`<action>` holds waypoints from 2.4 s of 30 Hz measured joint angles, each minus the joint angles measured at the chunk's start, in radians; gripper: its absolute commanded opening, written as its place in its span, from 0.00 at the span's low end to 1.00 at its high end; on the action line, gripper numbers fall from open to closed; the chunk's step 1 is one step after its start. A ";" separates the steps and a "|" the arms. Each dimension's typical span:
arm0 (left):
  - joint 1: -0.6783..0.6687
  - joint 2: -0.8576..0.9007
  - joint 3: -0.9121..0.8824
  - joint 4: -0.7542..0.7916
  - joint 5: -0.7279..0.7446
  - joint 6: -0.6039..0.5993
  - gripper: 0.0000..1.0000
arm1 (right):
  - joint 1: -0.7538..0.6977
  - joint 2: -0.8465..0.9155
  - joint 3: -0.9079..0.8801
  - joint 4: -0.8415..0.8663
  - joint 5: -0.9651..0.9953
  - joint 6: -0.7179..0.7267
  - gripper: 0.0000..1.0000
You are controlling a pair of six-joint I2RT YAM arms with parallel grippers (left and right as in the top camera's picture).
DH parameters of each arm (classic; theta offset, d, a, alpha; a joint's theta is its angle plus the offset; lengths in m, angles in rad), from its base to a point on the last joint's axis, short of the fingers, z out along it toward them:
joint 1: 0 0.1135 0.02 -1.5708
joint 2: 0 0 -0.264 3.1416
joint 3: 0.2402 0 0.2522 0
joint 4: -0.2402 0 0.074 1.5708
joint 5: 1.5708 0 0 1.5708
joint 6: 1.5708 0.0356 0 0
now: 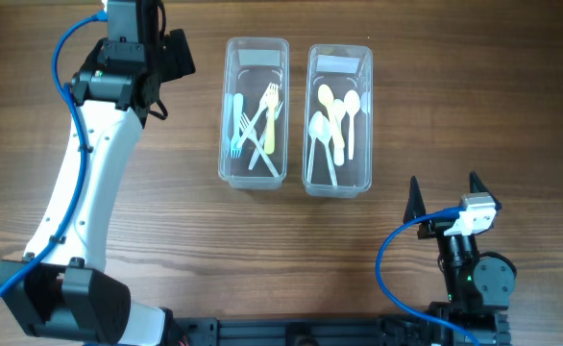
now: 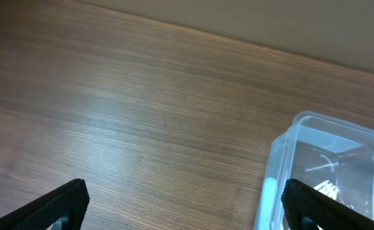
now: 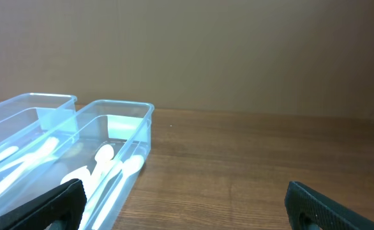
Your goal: Pack container
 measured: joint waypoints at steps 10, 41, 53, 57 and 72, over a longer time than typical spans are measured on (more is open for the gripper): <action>0.006 -0.052 -0.001 -0.002 -0.034 0.007 1.00 | 0.000 0.000 0.000 0.000 0.000 0.000 1.00; 0.010 -1.315 -0.796 0.263 0.055 -0.039 1.00 | 0.000 -0.003 0.000 0.003 -0.003 0.000 1.00; 0.010 -1.412 -1.258 0.660 0.164 -0.237 1.00 | 0.000 -0.003 0.000 0.003 -0.003 0.000 1.00; 0.010 -1.418 -1.297 0.663 0.174 -0.250 1.00 | 0.000 -0.003 0.000 0.003 -0.003 0.000 1.00; 0.076 -1.572 -1.431 0.669 0.215 -0.257 1.00 | 0.000 -0.003 0.000 0.003 -0.003 -0.004 1.00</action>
